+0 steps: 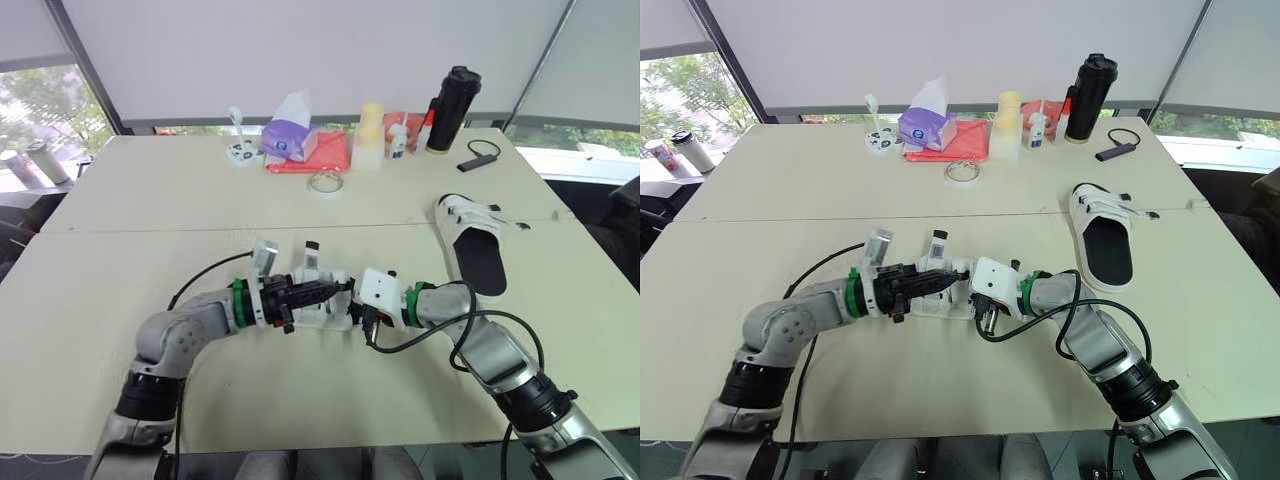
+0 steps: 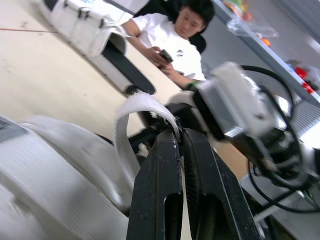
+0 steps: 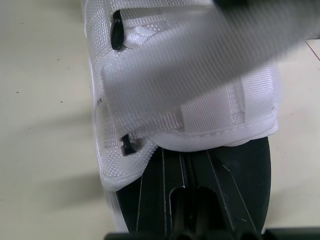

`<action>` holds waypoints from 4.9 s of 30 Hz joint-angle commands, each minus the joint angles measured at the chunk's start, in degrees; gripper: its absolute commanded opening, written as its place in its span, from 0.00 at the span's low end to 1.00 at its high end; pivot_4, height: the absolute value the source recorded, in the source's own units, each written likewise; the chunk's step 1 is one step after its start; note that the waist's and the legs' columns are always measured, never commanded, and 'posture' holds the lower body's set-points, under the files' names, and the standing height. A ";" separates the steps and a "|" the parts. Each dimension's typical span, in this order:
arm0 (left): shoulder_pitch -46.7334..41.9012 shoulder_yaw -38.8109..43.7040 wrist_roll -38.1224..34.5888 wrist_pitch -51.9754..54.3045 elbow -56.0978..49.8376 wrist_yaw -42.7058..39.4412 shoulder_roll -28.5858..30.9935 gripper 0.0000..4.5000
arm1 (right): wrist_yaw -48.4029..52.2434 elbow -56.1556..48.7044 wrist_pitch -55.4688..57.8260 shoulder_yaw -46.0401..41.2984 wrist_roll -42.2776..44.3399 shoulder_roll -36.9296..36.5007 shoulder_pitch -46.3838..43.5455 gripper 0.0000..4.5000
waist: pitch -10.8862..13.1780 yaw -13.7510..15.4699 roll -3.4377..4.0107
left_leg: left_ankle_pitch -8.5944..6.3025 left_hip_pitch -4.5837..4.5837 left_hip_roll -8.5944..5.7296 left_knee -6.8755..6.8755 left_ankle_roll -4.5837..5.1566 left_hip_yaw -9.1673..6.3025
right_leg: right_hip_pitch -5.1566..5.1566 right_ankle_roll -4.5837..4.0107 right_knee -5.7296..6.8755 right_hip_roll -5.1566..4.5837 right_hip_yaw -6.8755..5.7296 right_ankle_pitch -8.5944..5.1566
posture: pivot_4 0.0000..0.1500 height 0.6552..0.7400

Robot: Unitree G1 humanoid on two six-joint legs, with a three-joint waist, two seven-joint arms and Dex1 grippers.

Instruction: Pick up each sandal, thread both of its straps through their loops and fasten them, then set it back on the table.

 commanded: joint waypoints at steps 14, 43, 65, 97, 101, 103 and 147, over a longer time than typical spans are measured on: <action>-7.61 5.95 3.14 -4.97 5.79 7.86 -5.47 0.99 | 0.17 1.75 1.46 1.74 -0.93 -0.16 1.56 0.00 | -0.01 0.05 -0.01 | 0.02 0.03 -0.03 0.00 0.00 0.04 | 0.01 0.02 0.04 0.05 0.00 0.01 | 1.00 0.88; -24.96 -9.78 26.92 -25.03 30.08 -22.06 3.97 0.99 | -0.29 2.51 0.63 2.00 -1.25 -0.02 1.39 0.00 | 0.01 -1.09 -0.05 | 0.05 0.06 -0.03 0.00 -0.03 0.06 | -0.02 0.23 0.17 0.11 -0.01 0.12 | 1.00 0.88; -25.63 -10.03 30.14 -22.28 31.01 -24.27 1.67 0.02 | -0.71 2.88 0.48 2.06 -1.51 -0.34 1.32 0.00 | 0.02 -1.14 -0.06 | 0.06 0.07 -0.04 0.04 -0.01 0.04 | 0.00 0.30 0.30 0.11 -0.02 0.13 | 1.00 0.88; -29.75 3.33 21.40 -19.26 34.47 -19.41 -0.21 0.02 | -0.67 2.02 0.66 2.63 -1.72 -0.92 2.04 0.00 | 0.05 -1.08 -0.11 | 0.09 0.08 -0.11 0.27 -0.04 -0.05 | -0.08 0.39 0.82 0.10 -0.02 0.08 | 1.00 0.88; -30.25 2.72 22.56 -21.58 36.78 -19.12 -0.55 0.02 | -0.61 1.99 0.62 2.67 -1.80 -1.03 1.99 0.00 | 0.05 -1.09 -0.11 | 0.09 0.08 -0.11 0.28 -0.04 -0.05 | -0.08 0.39 0.83 0.10 -0.02 0.08 | 1.00 0.88; -30.44 1.48 24.24 -23.78 38.98 -19.27 -0.91 0.02 | -0.61 1.84 0.71 2.65 -1.78 -1.05 2.05 0.00 | 0.05 -1.06 -0.11 | 0.09 0.08 -0.11 0.28 -0.04 -0.06 | -0.08 0.39 0.83 0.10 -0.02 0.08 | 1.00 0.88; -30.33 -3.13 37.42 -29.35 54.43 -11.52 -1.91 0.99 | -0.35 1.92 0.95 2.10 -2.20 -0.80 2.07 0.00 | -0.02 -1.26 -0.14 | 0.08 0.18 -0.11 0.37 -0.04 -0.05 | 0.04 0.45 0.91 0.11 -0.03 0.05 | 1.00 0.88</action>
